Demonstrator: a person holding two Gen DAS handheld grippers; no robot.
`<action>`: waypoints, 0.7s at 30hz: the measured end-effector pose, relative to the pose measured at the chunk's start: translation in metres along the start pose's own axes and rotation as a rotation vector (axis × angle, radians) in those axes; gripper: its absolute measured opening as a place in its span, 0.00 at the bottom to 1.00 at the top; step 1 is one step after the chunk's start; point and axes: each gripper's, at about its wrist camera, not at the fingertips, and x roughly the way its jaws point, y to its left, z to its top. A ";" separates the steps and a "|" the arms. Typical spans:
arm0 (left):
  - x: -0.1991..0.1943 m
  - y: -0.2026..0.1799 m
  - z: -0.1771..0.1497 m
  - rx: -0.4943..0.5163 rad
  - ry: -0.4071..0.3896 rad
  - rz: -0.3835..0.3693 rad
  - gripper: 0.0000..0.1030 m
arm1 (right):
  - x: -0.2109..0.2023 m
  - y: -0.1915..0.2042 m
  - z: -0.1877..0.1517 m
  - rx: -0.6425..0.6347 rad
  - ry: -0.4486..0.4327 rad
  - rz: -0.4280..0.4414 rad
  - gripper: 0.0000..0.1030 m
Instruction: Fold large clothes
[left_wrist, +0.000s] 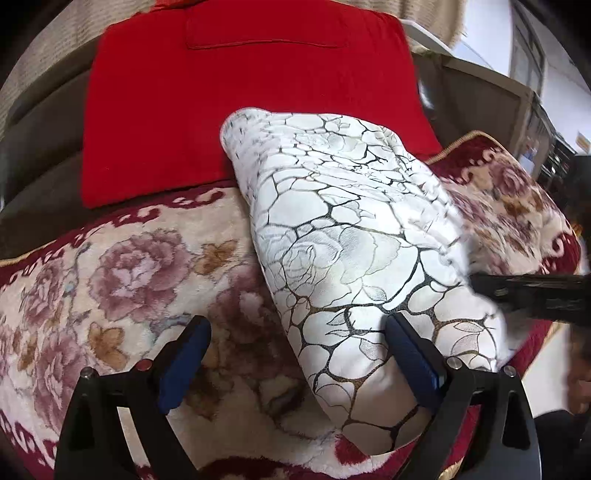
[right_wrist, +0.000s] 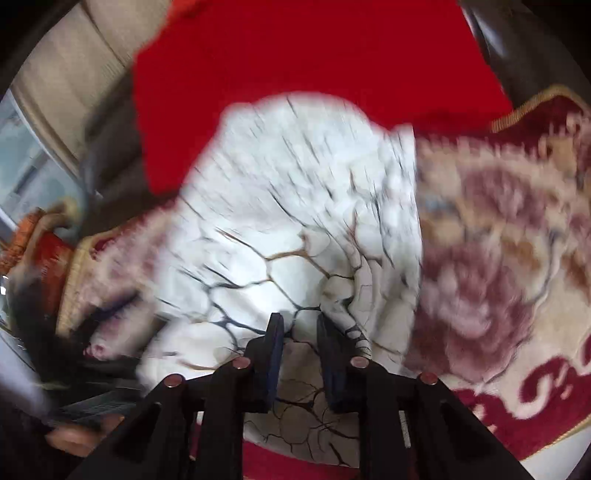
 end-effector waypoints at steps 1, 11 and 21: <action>-0.002 0.000 0.001 0.010 -0.003 0.002 0.93 | 0.004 -0.010 -0.003 0.034 -0.003 0.014 0.14; 0.002 0.016 -0.006 -0.012 0.006 0.041 0.92 | 0.002 -0.013 0.001 0.017 -0.002 -0.066 0.03; -0.003 0.016 -0.005 0.021 0.000 0.048 0.91 | -0.028 0.027 0.115 -0.002 -0.040 0.024 0.11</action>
